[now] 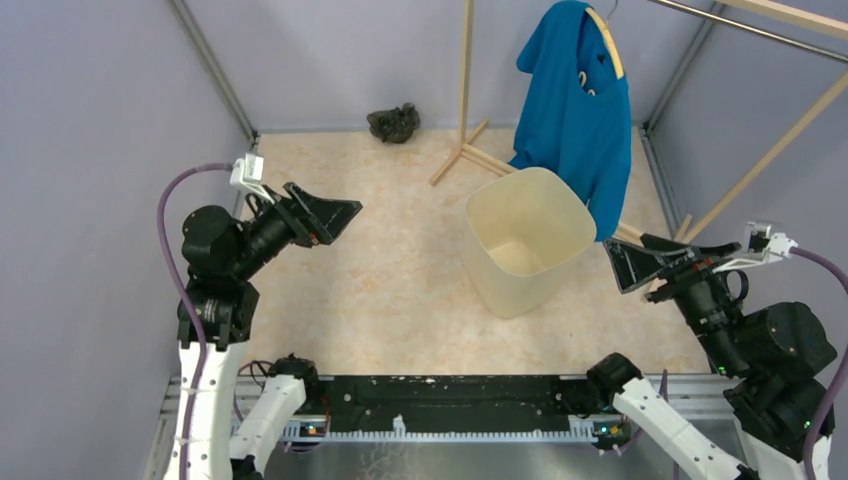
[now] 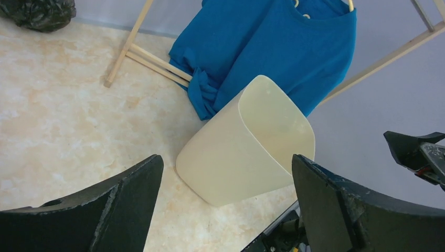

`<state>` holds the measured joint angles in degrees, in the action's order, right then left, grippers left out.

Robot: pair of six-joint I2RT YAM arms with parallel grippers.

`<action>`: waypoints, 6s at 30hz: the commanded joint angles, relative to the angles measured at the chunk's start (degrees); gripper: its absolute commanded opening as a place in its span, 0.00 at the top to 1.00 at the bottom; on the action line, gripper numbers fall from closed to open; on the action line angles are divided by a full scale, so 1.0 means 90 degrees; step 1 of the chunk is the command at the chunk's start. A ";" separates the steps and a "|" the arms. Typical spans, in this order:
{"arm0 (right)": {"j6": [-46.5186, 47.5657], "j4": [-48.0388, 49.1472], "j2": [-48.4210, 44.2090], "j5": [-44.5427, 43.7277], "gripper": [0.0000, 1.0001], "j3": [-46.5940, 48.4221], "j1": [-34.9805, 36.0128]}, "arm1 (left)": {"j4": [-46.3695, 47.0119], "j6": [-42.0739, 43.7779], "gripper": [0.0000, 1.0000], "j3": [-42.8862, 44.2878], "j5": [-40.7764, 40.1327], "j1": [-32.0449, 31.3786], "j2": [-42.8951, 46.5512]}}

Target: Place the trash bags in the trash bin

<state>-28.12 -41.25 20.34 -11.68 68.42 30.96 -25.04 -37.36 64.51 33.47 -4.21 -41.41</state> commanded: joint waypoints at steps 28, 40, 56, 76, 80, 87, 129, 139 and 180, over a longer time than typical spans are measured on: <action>0.0814 0.1987 -0.1195 0.0127 0.01 -0.2424 -0.0042 | 0.7229 -0.1682 0.02 0.2916 -0.2171 -0.0174 -0.9999; 0.0835 0.1806 -0.1378 0.0111 0.02 -0.2470 -0.0042 | 0.6298 -0.1769 0.23 0.6137 -0.2527 -0.0263 -1.2395; 0.0909 0.0545 -0.0771 -0.0498 0.01 -0.1390 -0.0042 | 0.6739 -0.1128 0.98 0.0286 -0.0443 -0.0314 -0.6839; 0.1147 -0.1375 0.0071 -0.0463 0.01 -0.0301 -0.0048 | 0.2591 0.0895 1.00 -0.2911 0.1378 -0.0372 -0.0495; -0.0018 -0.0983 -0.0177 -0.0520 0.01 -0.1119 -0.0046 | 0.1728 0.1313 1.00 -0.2781 0.1669 -0.0372 0.0065; -0.0858 0.0532 -0.0710 0.0956 0.01 -0.3131 -0.0042 | 0.1482 0.1568 1.00 -0.2918 0.2317 -0.0372 0.0304; -0.1371 0.5073 0.3302 0.0958 0.01 -0.4705 0.1565 | 0.1361 0.1721 1.00 -0.3491 0.2820 -0.0614 0.1061; -0.1774 0.6739 0.3378 0.1143 0.01 -0.4466 0.4060 | 0.1305 0.1727 1.00 -0.3477 0.2729 -0.0976 0.0846; -0.0761 0.4774 0.5919 0.1504 0.36 -0.2023 0.4082 | 0.0364 0.1622 0.02 -0.3213 0.0312 -0.1202 0.1435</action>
<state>-36.84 -0.54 79.15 -1.17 47.35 67.37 -21.54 -22.15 33.63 39.88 -14.72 -29.23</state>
